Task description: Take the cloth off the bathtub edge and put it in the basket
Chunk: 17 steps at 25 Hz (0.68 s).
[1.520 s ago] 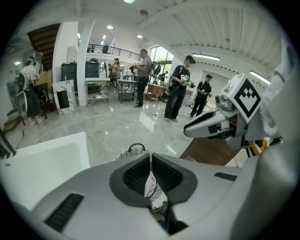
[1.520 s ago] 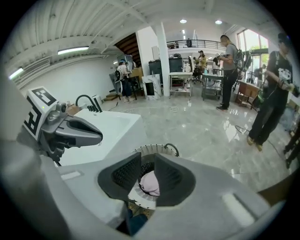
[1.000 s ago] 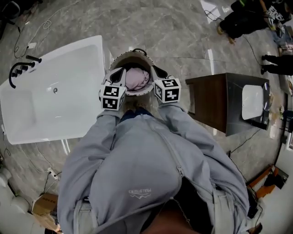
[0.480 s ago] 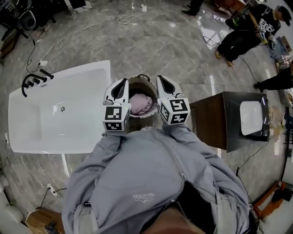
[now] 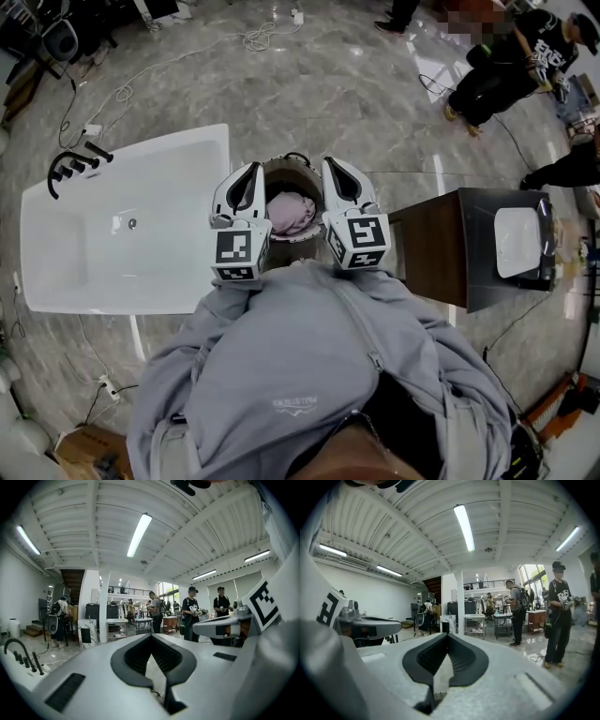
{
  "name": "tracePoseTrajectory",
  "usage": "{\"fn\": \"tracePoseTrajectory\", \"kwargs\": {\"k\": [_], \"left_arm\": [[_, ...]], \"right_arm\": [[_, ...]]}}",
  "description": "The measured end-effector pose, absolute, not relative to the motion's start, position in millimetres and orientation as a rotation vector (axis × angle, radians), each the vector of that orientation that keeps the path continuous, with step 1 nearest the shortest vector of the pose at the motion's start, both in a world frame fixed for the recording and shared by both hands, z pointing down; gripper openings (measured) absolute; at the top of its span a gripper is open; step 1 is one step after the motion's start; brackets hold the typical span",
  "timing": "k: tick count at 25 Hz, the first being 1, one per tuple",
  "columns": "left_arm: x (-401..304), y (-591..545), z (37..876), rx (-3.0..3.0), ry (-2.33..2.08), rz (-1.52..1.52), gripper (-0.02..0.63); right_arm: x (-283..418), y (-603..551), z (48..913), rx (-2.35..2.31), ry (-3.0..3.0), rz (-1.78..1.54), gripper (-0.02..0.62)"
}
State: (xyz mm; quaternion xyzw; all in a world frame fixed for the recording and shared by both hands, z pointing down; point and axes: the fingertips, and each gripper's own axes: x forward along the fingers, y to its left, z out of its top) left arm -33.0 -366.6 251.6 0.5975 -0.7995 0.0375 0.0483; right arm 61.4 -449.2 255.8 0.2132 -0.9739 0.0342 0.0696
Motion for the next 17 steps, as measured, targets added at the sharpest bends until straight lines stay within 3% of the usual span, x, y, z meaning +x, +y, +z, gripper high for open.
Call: {"fn": "tracePoseTrajectory", "kwargs": {"k": [17], "left_arm": [[-35.8,-371.8,249.0,1.83,-2.46,0.102,0.006]], "right_arm": [[54.5,-458.1,253.9,0.639,-2.936,0.083,0.005]]}}
